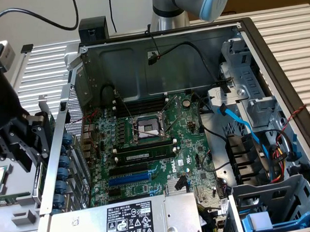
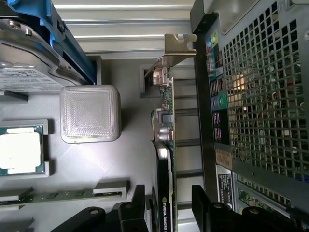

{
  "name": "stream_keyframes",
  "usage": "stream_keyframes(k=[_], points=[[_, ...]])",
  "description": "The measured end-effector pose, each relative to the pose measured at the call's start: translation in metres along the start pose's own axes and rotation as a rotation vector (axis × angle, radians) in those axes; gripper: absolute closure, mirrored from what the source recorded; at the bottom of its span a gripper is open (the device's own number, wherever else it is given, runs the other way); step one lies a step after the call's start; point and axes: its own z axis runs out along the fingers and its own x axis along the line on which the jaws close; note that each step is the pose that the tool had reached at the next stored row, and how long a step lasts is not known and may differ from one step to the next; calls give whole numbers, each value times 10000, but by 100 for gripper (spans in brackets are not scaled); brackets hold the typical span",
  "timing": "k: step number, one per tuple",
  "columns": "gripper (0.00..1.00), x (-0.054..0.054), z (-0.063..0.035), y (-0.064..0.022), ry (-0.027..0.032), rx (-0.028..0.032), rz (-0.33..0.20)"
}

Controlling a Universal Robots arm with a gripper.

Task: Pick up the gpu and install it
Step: 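Pick up the gpu and move the gpu toward the slot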

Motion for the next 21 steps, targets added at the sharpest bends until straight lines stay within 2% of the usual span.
stream_keyframes(k=[3, 8, 9, 11, 12, 13, 18, 19, 20, 21], points=[[49, -1, 15, 0, -21, -73, 140], [49, -1, 16, 0, -30, -87, 151], [49, -1, 17, -1, -26, -128, 154], [49, 0, 23, -1, -10, -340, 202], [49, 0, 28, -1, -5, -419, 233], [49, 2, 29, -1, -3, -455, 272], [49, 2, 31, -1, 18, -454, 296], [49, 2, 32, -1, 38, -454, 298], [49, 1, 33, -2, 82, -450, 299], [49, 1, 32, -2, 156, -439, 303]])
